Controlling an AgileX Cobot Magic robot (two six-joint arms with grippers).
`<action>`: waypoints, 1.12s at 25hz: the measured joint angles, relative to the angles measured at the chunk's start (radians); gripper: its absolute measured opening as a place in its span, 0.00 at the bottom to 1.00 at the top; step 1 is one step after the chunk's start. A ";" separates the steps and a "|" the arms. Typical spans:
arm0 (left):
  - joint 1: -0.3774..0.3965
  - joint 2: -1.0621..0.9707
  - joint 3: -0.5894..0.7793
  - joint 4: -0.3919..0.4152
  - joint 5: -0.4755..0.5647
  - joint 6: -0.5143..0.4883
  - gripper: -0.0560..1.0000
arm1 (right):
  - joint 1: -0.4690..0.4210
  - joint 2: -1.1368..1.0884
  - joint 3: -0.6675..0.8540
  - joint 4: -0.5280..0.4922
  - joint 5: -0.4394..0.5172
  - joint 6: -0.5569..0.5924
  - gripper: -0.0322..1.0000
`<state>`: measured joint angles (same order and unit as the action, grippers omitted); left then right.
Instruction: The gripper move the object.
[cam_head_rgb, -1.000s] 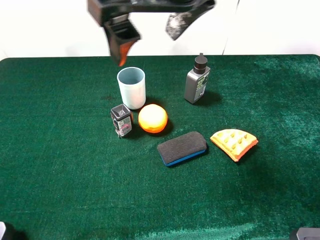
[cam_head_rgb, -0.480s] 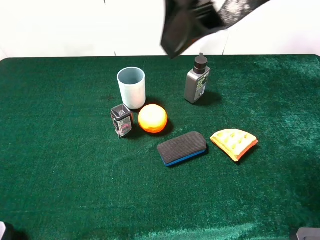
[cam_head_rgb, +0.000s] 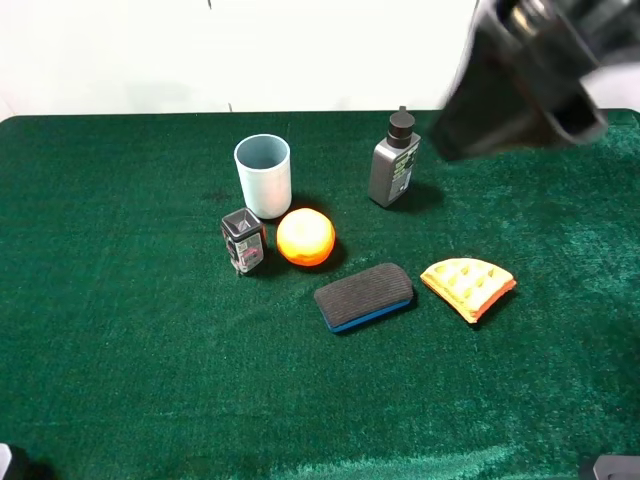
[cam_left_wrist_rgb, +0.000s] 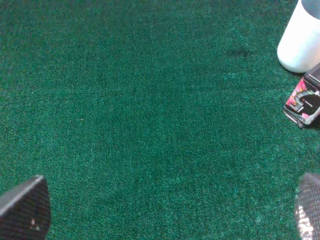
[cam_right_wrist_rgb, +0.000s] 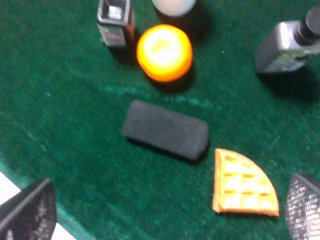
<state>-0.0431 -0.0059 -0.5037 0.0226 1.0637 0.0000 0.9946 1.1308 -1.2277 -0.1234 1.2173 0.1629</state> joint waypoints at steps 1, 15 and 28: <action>0.000 0.000 0.000 0.000 0.000 0.000 0.99 | 0.000 -0.020 0.022 -0.002 0.000 0.000 0.70; 0.000 0.000 0.000 0.000 0.000 0.000 0.99 | -0.350 -0.361 0.249 0.010 0.001 0.000 0.70; 0.000 0.000 0.000 0.000 0.000 0.000 0.99 | -0.723 -0.807 0.459 0.012 -0.008 0.001 0.70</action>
<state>-0.0431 -0.0059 -0.5037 0.0226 1.0637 0.0000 0.2715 0.3242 -0.7687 -0.1115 1.2088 0.1638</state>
